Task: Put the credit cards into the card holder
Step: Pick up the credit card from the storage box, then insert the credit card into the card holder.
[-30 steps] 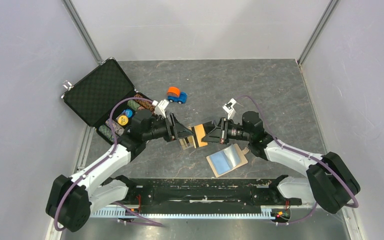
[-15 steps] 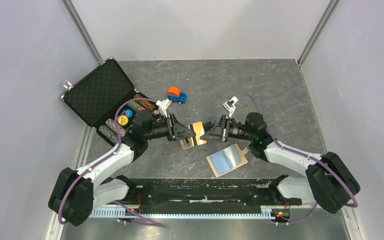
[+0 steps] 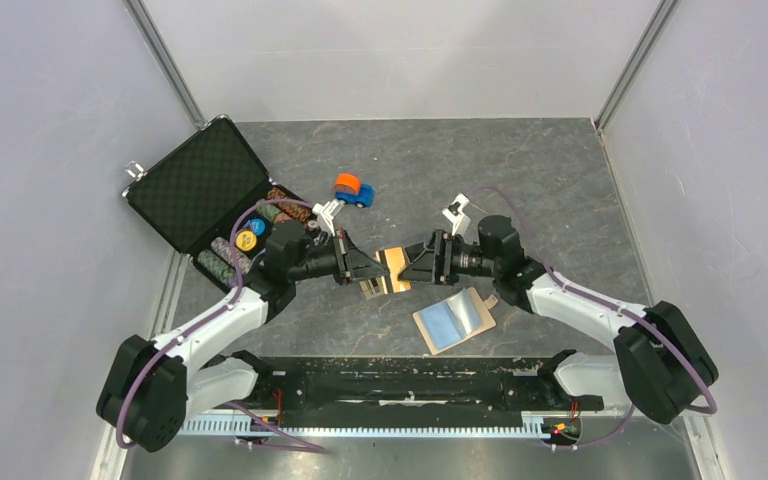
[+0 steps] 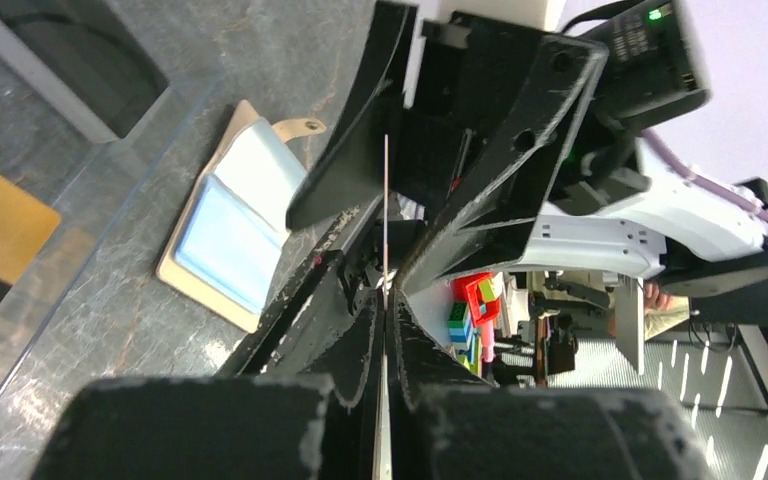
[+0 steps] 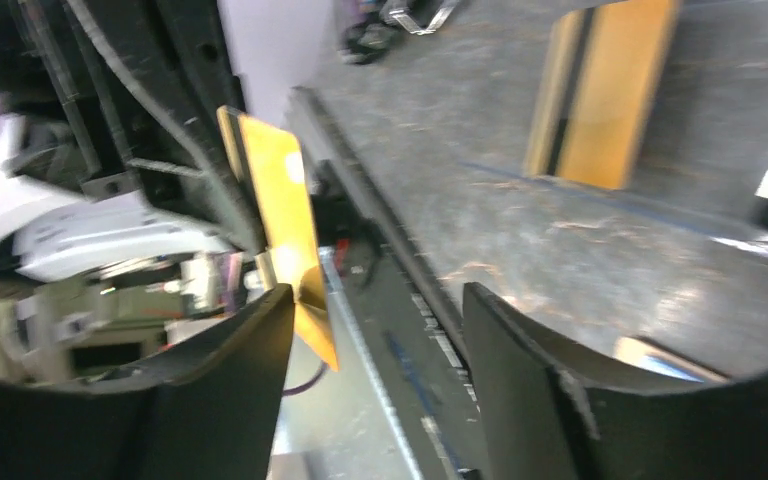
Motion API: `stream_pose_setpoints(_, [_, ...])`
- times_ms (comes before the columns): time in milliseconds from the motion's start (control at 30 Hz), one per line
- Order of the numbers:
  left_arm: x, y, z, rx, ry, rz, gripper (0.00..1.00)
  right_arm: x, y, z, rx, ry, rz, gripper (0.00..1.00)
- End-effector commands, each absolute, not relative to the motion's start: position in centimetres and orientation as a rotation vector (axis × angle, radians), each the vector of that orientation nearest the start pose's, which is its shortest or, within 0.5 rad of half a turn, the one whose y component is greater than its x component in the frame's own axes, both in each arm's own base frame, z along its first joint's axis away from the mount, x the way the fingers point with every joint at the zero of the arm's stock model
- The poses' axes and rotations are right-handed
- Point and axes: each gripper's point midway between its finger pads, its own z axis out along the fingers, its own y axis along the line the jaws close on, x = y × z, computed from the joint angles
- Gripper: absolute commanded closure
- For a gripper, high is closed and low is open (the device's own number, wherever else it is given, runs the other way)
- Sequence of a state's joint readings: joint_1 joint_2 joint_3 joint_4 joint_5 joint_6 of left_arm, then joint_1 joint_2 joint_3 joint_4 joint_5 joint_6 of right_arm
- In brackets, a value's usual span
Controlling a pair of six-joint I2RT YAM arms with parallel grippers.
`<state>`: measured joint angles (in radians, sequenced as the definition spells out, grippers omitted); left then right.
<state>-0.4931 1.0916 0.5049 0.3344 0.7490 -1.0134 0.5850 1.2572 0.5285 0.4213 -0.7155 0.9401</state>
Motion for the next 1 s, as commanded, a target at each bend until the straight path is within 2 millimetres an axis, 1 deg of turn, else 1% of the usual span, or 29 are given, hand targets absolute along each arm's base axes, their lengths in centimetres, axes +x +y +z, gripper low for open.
stream_pose_setpoints(0, [20.3,-26.4,18.5,0.047,2.183,-1.541,0.98,22.2,26.4,13.6,-0.312,2.336,1.115,0.31])
stream_pose_setpoints(67, [20.3,-26.1,17.5,0.036,2.237,-1.475,0.98,22.7,24.4,12.3,-0.326,2.392,0.93,0.28])
stream_pose_setpoints(167, [20.0,-26.2,16.1,0.038,2.303,-1.379,0.98,23.0,21.3,10.7,-0.338,2.456,0.692,0.27])
stream_pose_setpoints(200, [19.7,-26.2,15.4,0.031,2.339,-1.347,0.98,23.1,20.5,10.3,-0.341,2.465,0.634,0.27])
stream_pose_setpoints(400, [18.0,-28.3,12.4,0.027,2.454,-1.241,0.98,22.8,14.7,7.3,-0.338,2.557,0.231,0.28])
stream_pose_setpoints(467, [17.3,-29.3,11.8,0.043,2.479,-1.218,0.98,22.4,13.4,6.5,-0.348,2.589,0.144,0.31])
stream_pose_setpoints(500, [17.0,-29.6,11.4,0.039,2.494,-1.201,0.98,22.1,13.0,6.0,-0.356,2.605,0.12,0.33])
stream_pose_setpoints(567, [16.3,-30.3,10.7,0.041,2.515,-1.193,0.98,21.4,12.9,5.2,-0.37,2.63,0.128,0.38])
stream_pose_setpoints(600, [16.0,-30.6,10.6,0.039,2.522,-1.189,0.98,21.0,13.0,4.8,-0.375,2.641,0.144,0.43])
stream_pose_setpoints(733, [15.3,-30.9,10.1,0.037,2.533,-1.165,0.98,19.4,13.8,4.1,-0.375,2.659,0.261,0.7])
stream_pose_setpoints(800, [14.9,-31.0,9.9,0.038,2.534,-1.16,0.98,18.7,13.7,3.9,-0.358,2.662,0.285,0.8])
stream_pose_setpoints(867, [14.6,-31.0,9.7,0.04,2.542,-1.153,0.98,17.6,14.2,3.5,-0.353,2.685,0.349,0.86])
stream_pose_setpoints(967, [14.2,-31.0,9.4,0.046,2.55,-1.145,0.98,16.3,14.2,2.9,-0.326,2.706,0.404,0.87])
